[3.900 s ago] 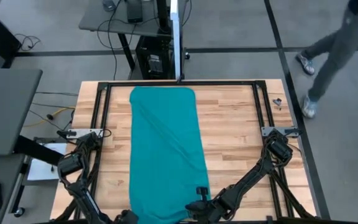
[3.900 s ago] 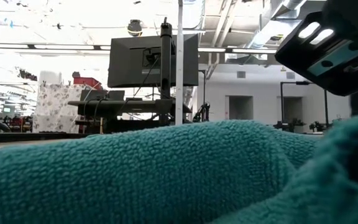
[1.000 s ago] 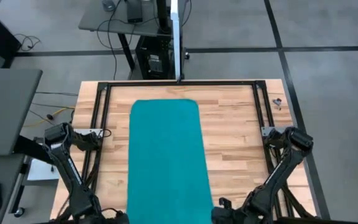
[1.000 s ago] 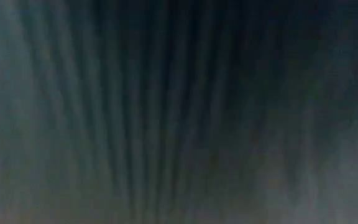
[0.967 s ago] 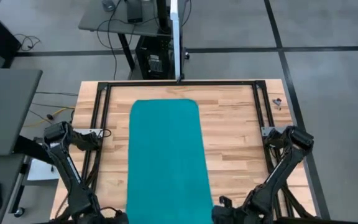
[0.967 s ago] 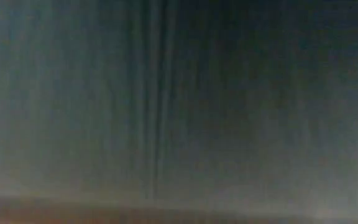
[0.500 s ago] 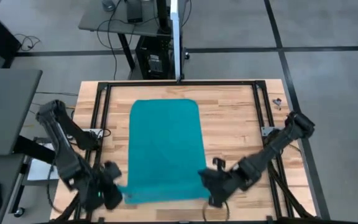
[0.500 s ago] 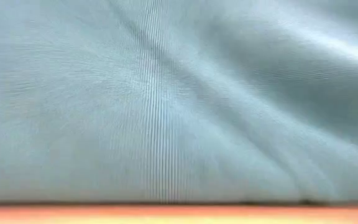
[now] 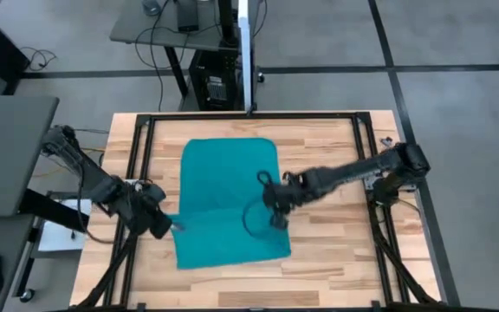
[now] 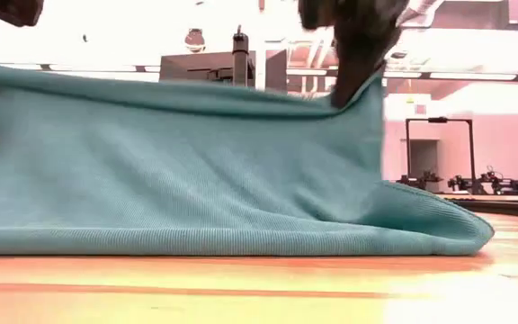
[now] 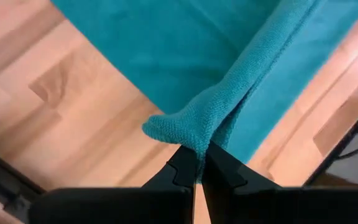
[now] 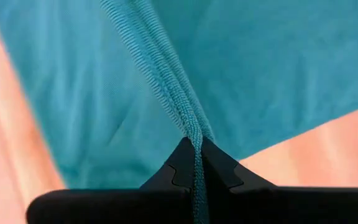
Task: Roll towel
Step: Fold the blue towel
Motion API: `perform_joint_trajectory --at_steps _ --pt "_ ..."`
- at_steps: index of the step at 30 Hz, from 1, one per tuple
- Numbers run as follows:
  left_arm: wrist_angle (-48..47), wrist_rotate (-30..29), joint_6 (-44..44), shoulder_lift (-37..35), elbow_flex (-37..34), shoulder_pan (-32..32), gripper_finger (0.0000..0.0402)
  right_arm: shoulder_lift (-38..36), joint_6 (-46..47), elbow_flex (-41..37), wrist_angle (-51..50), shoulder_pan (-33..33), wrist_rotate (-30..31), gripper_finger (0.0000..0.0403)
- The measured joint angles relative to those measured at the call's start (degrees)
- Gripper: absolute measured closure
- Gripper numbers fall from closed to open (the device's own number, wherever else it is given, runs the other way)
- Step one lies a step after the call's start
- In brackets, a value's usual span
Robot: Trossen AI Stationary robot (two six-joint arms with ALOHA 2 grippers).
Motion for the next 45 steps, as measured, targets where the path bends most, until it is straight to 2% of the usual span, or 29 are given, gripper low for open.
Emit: perform_joint_trajectory --at_steps 3,7,13,18,23,28,33,45 --pt "0.89 -0.04 3.13 -3.24 -3.0 5.51 0.0402 0.0 -2.23 -0.84 0.27 -6.11 -4.0 0.0403" --pt "3.72 -0.02 8.01 -6.39 -5.96 14.36 0.0402 0.0 -7.3 -1.37 0.32 -13.83 -5.22 0.0403" --pt "10.29 1.8 21.12 -7.47 -7.62 30.64 0.0401 0.0 -14.22 -1.42 2.73 -24.0 -10.86 0.0403" --pt "15.11 6.02 34.77 -5.67 -7.71 43.95 0.0401 0.1 -16.54 -1.42 4.06 -28.49 -13.39 0.0403" --pt "12.58 6.01 47.15 -3.78 -7.71 57.08 0.0401 2.01 -17.09 -1.68 6.79 -30.74 -15.44 0.0403" --pt "15.71 7.82 57.44 -2.21 -7.71 67.49 0.0401 4.35 -17.42 -1.69 9.64 -32.68 -15.73 0.0403" --pt "19.53 11.78 63.56 1.67 -8.96 72.7 0.0401 6.85 -18.9 -1.68 9.53 -34.9 -15.62 0.0403" --pt "24.87 11.9 67.07 7.81 -12.44 76.81 0.0402 8.04 -20.7 -1.62 13.24 -40.31 -15.67 0.0403"
